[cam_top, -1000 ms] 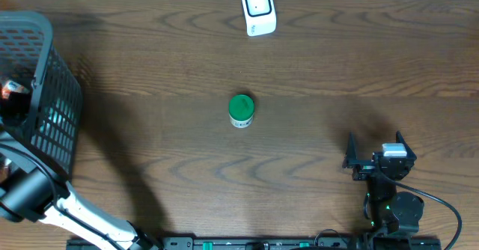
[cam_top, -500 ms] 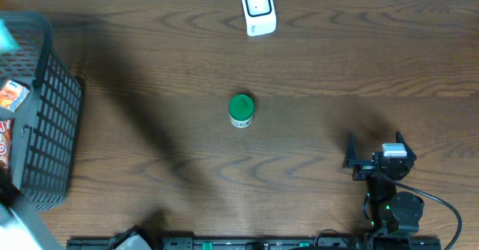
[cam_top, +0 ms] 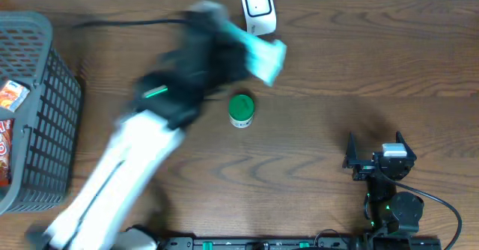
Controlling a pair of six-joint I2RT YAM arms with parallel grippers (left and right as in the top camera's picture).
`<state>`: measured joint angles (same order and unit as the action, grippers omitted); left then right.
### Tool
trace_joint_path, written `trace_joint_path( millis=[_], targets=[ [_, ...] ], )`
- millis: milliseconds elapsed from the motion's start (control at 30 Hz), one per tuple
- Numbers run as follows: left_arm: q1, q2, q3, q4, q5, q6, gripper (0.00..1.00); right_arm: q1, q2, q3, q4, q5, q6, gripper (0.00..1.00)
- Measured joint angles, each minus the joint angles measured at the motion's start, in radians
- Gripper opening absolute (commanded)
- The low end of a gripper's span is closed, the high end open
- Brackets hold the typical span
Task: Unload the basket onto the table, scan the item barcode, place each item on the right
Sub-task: 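Place the mint-green pack right of the jar and release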
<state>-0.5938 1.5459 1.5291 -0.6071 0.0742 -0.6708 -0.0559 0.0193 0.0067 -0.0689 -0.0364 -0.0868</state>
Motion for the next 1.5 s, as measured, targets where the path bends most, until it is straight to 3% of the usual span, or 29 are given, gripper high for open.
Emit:
trace_joint_path(
  millis=[267, 533, 600, 633, 733, 900, 1100, 1200, 1267, 1367, 1500],
  targets=[
    [-0.171, 0.370, -0.014, 0.070, -0.040, 0.015, 0.15, 0.000, 0.000, 0.000, 0.000, 0.000, 0.000, 0.99],
    [-0.188, 0.516, -0.014, 0.079, -0.053, -0.010, 0.16, 0.000, 0.000, 0.000, 0.000, 0.000, 0.000, 0.99],
    [-0.196, 0.536, -0.014, 0.079, -0.046, -0.019, 0.31, 0.000, 0.000, 0.000, 0.000, 0.000, 0.000, 0.99],
    [-0.203, 0.544, -0.014, 0.082, -0.041, -0.031, 0.45, 0.000, 0.000, 0.000, 0.000, 0.000, 0.000, 0.99],
    [-0.217, 0.544, -0.013, 0.089, -0.028, -0.031, 0.70, 0.000, 0.000, 0.000, 0.000, 0.000, 0.000, 0.99],
    [-0.225, 0.484, 0.008, 0.039, -0.017, 0.041, 0.85, 0.000, 0.000, 0.000, 0.000, 0.000, 0.000, 0.99],
    [-0.196, 0.158, 0.216, -0.026, -0.062, 0.228, 0.98, 0.000, 0.000, 0.000, 0.000, 0.000, 0.000, 0.99],
    [-0.100, -0.056, 0.351, -0.079, -0.186, 0.286, 1.00, 0.000, 0.000, 0.000, 0.000, 0.000, 0.000, 0.99],
    [0.044, -0.190, 0.402, -0.135, -0.278, 0.311, 1.00, 0.000, 0.000, 0.000, 0.000, 0.000, 0.000, 0.99],
    [0.381, -0.335, 0.426, -0.271, -0.399, 0.313, 1.00, 0.000, 0.000, 0.000, 0.000, 0.000, 0.000, 0.99],
    [0.813, -0.361, 0.413, -0.408, -0.397, 0.278, 1.00, 0.000, 0.000, 0.000, 0.000, 0.000, 0.000, 0.99]
  ],
)
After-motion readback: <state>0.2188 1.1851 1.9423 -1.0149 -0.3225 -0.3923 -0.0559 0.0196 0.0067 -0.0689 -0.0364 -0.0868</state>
